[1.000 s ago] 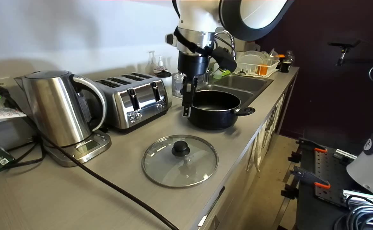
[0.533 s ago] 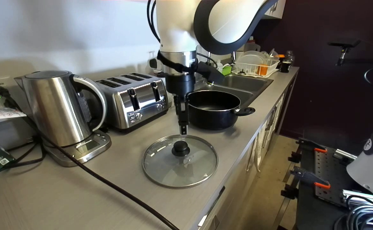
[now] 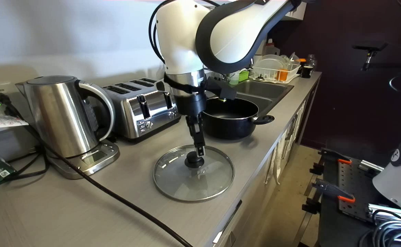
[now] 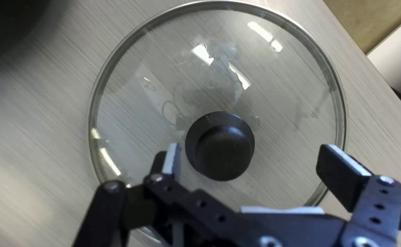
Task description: Put the glass lid on the black pot
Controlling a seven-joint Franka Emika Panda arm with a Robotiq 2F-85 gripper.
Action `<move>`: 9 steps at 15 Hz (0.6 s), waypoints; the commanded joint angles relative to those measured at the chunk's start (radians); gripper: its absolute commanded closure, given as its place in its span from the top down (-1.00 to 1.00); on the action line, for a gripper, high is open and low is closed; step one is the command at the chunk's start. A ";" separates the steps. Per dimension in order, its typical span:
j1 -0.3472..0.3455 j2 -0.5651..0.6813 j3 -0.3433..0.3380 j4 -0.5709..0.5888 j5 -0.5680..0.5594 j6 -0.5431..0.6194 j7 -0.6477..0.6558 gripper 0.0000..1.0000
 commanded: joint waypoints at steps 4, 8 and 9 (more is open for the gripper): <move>0.036 0.053 -0.050 0.042 -0.044 -0.036 -0.005 1.00; 0.036 0.065 -0.056 0.038 -0.045 -0.037 -0.012 1.00; 0.037 0.069 -0.056 0.039 -0.046 -0.038 -0.012 1.00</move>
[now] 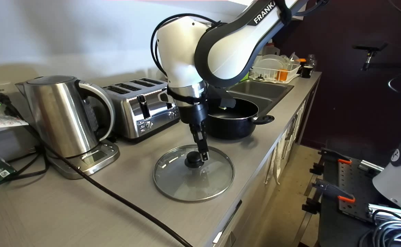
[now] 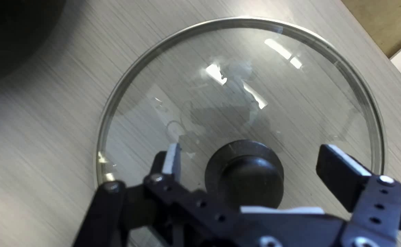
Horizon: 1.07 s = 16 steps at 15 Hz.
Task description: Put the glass lid on the black pot
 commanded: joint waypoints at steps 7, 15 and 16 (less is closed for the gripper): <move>0.033 0.044 -0.016 0.041 -0.024 -0.033 -0.017 0.50; 0.043 0.053 -0.016 0.052 -0.034 -0.033 -0.019 -0.57; 0.044 0.053 -0.016 0.053 -0.035 -0.033 -0.019 -0.74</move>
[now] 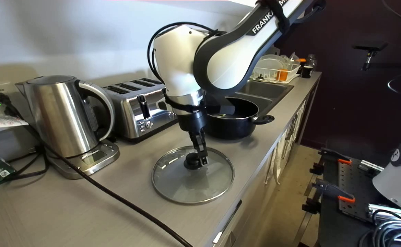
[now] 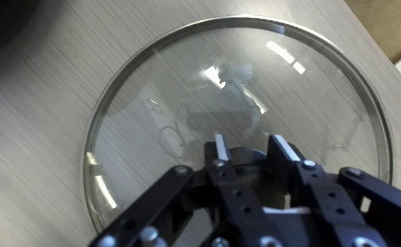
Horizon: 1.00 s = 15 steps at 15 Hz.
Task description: Put the glass lid on the black pot
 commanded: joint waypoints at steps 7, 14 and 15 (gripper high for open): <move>0.022 0.015 -0.015 0.030 -0.022 -0.012 -0.017 -0.91; 0.010 0.021 -0.013 0.004 -0.024 0.134 -0.051 0.31; 0.010 0.028 -0.014 0.006 -0.025 0.155 -0.058 0.44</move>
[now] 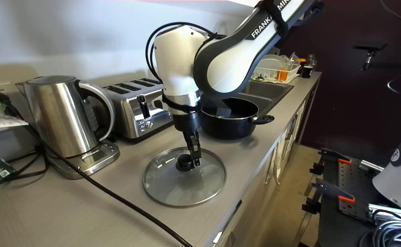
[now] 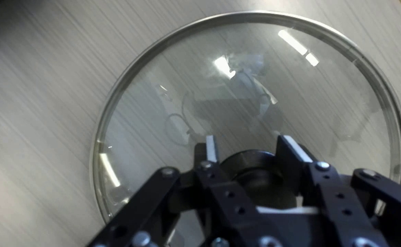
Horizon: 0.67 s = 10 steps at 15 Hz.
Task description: Put the glass lid on the black pot
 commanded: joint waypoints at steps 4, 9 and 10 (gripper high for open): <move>0.003 0.033 -0.005 -0.001 -0.007 0.144 -0.061 0.97; -0.009 0.045 0.006 -0.021 0.010 0.223 -0.098 1.00; -0.015 0.038 0.012 -0.031 0.017 0.240 -0.108 1.00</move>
